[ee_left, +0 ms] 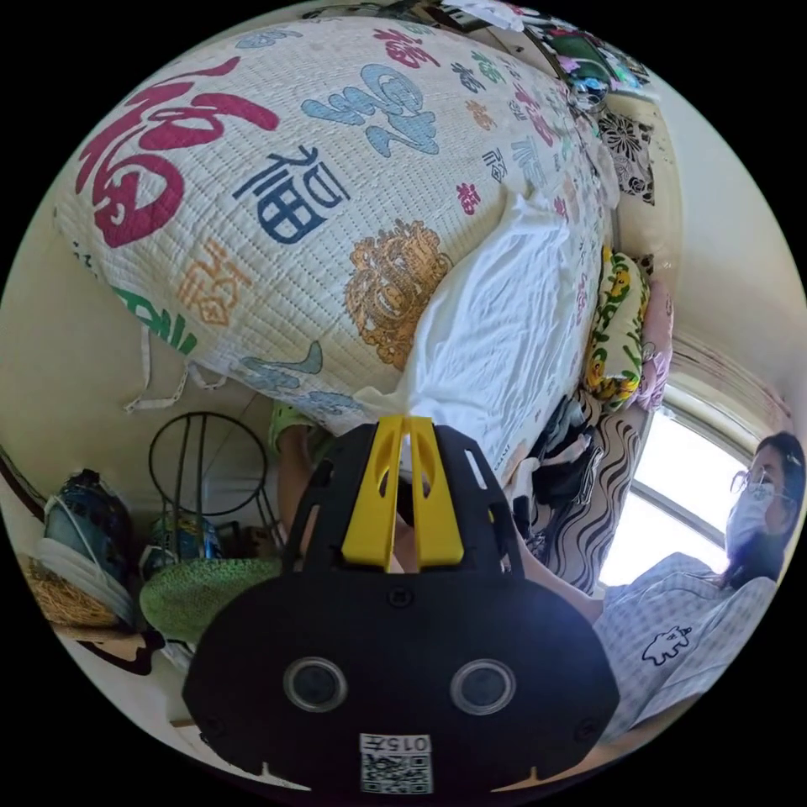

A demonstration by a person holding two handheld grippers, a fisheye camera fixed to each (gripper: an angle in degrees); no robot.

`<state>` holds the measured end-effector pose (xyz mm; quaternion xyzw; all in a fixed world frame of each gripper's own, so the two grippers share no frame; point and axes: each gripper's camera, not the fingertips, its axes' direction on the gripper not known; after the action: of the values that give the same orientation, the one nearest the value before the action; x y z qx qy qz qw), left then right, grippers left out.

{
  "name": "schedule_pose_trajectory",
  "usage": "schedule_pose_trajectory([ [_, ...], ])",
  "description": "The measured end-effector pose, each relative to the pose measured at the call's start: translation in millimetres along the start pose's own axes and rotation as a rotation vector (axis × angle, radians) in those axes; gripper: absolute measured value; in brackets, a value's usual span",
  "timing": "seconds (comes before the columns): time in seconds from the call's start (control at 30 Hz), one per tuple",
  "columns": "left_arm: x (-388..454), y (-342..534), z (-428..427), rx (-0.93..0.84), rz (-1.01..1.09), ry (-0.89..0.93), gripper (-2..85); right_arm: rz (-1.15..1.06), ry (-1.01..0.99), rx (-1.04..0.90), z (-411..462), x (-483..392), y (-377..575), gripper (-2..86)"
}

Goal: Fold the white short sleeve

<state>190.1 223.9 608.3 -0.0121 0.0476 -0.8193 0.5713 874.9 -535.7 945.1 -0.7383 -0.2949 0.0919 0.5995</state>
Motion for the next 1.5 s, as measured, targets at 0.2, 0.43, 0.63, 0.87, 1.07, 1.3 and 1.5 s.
schedule_pose_trajectory([
  [0.2, 25, -6, -4, -0.005, 0.03, -0.022, -0.5, 0.001, 0.106, -0.141, 7, -4, -15, -0.5],
  [0.43, 163, -89, -51, 0.186, 0.352, 0.328, -0.6, -0.159, -0.47, 0.197, -159, -46, -21, -0.5],
  [0.63, 379, -141, -130, 0.335, 0.844, 0.408, -0.6, -0.755, -0.301, 0.42, -330, -227, -8, -0.5],
  [0.87, 471, -94, -209, 0.407, 1.084, 0.421, -0.6, -1.051, -0.217, 0.508, -391, -290, 95, -0.4],
  [1.07, 436, -58, -175, 0.197, 1.045, 0.41, -0.5, -0.896, -0.208, 0.41, -356, -212, 130, -0.4],
  [1.3, 341, -22, -72, -0.026, 0.722, 0.236, -0.4, -0.485, -0.15, 0.243, -274, -97, 127, -0.5],
  [1.5, 302, 23, -4, -0.191, 0.523, 0.03, 0.4, -0.264, 0.14, 0.004, -196, -31, 120, -0.3],
])
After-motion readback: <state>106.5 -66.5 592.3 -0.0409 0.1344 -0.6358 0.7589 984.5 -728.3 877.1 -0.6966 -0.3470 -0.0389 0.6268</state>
